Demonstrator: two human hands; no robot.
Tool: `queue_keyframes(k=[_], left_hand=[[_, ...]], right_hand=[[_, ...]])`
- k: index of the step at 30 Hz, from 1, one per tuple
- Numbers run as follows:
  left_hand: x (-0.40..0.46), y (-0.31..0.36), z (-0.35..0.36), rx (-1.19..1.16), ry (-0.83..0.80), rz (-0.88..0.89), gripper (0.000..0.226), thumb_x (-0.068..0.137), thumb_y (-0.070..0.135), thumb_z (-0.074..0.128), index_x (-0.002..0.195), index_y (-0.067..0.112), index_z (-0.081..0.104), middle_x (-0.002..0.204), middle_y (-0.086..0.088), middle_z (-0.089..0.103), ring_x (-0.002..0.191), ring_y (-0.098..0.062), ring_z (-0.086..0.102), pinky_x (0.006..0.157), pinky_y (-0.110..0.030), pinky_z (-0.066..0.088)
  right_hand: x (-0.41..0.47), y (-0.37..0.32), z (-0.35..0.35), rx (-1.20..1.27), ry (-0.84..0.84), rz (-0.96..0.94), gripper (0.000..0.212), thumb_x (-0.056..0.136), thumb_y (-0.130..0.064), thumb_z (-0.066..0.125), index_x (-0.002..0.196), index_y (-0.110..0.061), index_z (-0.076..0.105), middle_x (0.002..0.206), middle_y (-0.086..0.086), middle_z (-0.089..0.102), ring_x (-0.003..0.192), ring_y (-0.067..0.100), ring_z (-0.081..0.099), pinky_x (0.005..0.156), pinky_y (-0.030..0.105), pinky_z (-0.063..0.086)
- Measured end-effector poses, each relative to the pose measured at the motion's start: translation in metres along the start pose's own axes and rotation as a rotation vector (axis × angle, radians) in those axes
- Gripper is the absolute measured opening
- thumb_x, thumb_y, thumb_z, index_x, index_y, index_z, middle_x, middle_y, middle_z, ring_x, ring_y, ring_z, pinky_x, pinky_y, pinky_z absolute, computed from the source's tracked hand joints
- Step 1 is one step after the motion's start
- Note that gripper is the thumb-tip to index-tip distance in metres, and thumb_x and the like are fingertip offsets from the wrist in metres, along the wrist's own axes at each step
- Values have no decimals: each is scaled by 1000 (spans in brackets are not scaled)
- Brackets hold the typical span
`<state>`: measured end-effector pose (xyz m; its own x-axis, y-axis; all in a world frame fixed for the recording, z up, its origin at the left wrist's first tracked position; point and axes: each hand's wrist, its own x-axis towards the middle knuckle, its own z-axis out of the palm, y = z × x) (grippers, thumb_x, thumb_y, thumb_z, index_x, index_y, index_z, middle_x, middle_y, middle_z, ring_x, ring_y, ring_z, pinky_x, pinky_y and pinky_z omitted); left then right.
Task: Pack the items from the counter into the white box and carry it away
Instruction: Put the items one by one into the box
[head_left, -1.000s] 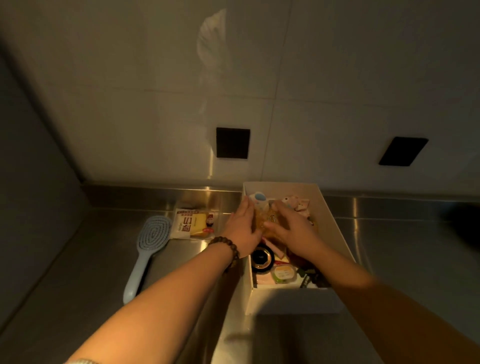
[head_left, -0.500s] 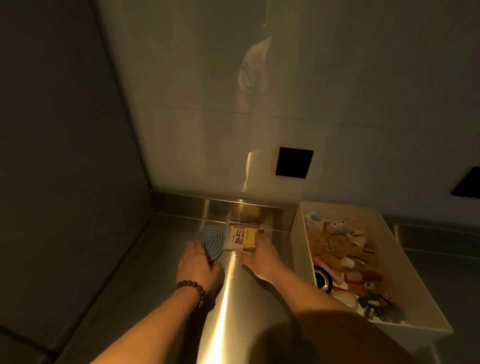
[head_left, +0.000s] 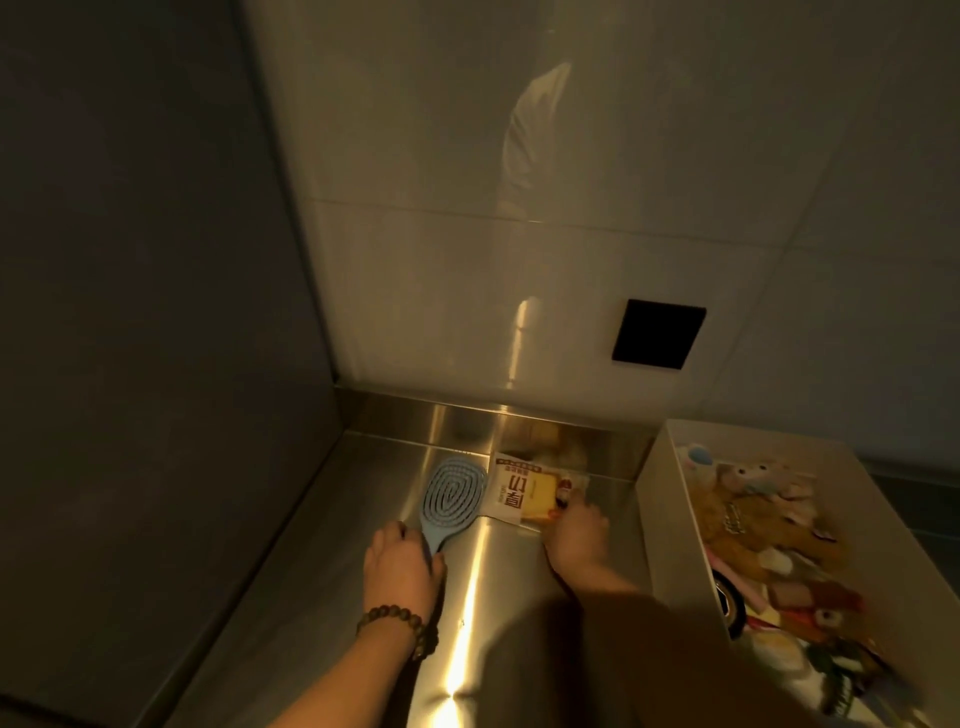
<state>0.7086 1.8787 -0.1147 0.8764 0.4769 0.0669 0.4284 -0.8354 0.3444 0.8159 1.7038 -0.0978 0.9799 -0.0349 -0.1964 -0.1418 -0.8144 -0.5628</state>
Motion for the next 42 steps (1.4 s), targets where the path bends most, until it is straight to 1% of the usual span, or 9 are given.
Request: queue_keyframes(k=[6,12,21,25,28,31,34,39,42], left_hand=[[5,-3,-11,-266,-30,-167,26,85,29,62,103,12,56,100,-9,59,87,-22,57,69,-25,40],[6,1,-36,-355,39,-179,25,84,28,64,98,10,56,96,-9,58,80,-20,54,68,-29,45],[7,53,-85,-413,110,66,27,81,26,69,102,12,61,89,-3,59,76,-14,52,65,-26,40],[-5,98,-93,-451,96,172,26,81,22,69,102,9,62,93,-7,63,78,-16,56,70,-29,47],[-18,128,-96,-481,72,225,27,81,20,69,104,7,62,93,-8,63,82,-20,60,75,-35,52],[-30,152,-97,-505,70,272,25,81,21,69,101,8,62,91,-7,63,80,-19,60,74,-36,53],[-37,170,-96,-489,74,308,24,81,21,69,98,6,62,89,-9,63,80,-22,60,73,-39,52],[-45,192,-89,-486,64,334,24,81,21,68,100,8,62,88,-3,61,76,-14,57,64,-26,45],[-49,200,-86,-483,66,350,22,82,22,68,100,10,62,82,4,56,70,-5,52,57,-17,39]], right_hand=[[2,-10,-4,418,11,100,41,81,-11,72,120,-5,61,118,13,65,110,32,60,95,37,47],[-7,-37,-32,594,70,17,18,90,-15,63,107,-11,69,101,9,71,94,23,67,83,38,56],[-18,-34,-193,703,229,-218,23,87,-15,65,82,-38,61,89,-14,63,77,-1,59,57,13,44],[-14,12,-269,774,333,-187,22,83,-13,70,78,-33,64,91,-3,68,84,14,67,69,29,56],[-11,57,-302,831,308,-122,21,79,0,70,83,-21,65,99,8,67,98,27,66,86,42,56],[-15,101,-310,768,211,-10,36,70,6,75,101,-9,66,101,11,65,90,22,65,66,29,55],[-24,136,-287,714,129,141,33,68,10,75,95,-4,64,96,14,65,77,21,65,48,23,53],[-43,165,-230,741,-64,258,25,85,-1,64,110,-5,62,97,14,68,82,28,69,72,41,60],[-54,169,-218,408,-211,179,27,85,-15,69,110,-21,59,100,2,67,90,20,66,82,38,58]])
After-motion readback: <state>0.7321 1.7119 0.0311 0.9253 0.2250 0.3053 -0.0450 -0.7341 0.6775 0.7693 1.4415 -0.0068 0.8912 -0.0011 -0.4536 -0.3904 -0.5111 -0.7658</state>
